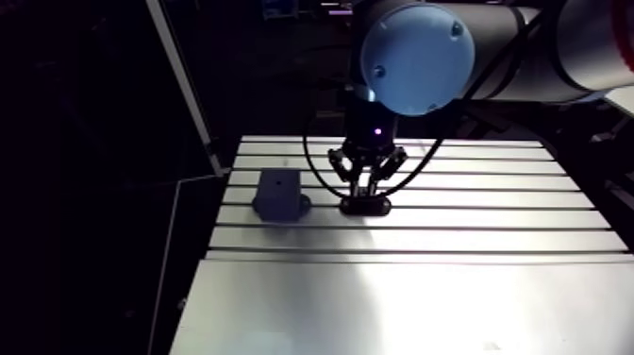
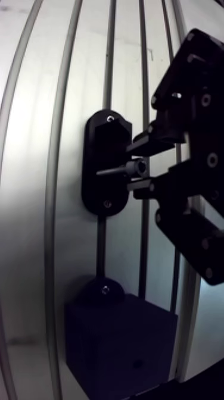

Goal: Pick up the M10 bolt and insert it into the hole until fully seated.

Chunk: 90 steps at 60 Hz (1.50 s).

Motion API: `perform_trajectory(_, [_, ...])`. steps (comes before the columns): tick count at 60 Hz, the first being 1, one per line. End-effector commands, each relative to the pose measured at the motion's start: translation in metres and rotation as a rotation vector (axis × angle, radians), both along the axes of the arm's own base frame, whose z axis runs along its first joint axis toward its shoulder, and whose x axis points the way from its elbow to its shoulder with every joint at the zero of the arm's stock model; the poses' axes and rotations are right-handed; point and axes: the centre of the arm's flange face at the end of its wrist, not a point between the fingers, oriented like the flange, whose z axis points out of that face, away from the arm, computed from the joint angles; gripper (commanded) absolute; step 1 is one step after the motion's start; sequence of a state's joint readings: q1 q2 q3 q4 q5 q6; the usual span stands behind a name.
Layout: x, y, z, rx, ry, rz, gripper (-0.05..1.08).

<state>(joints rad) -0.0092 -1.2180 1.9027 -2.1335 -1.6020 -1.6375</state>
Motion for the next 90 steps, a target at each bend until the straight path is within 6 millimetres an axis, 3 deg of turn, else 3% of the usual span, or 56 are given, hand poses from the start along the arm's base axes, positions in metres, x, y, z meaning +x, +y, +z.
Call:
perform_trajectory(1, [0.000, 0.000, 0.000, 0.000, 0.002, 0.000, 0.67])
perform_trajectory(45, [-0.003, 0.002, -0.002, -0.001, 0.000, -0.003, 0.78])
perform_trajectory(70, [-0.012, 0.003, 0.025, -0.004, 0.058, 0.014, 0.98])
perform_trajectory(75, [-0.012, 0.001, 0.043, -0.004, 0.119, 0.017, 1.07])
perform_trajectory(79, [-0.015, 0.003, 0.049, -0.004, 0.141, 0.013, 1.08])
perform_trajectory(90, [-0.022, 0.006, 0.086, -0.004, 0.153, 0.008, 1.08])
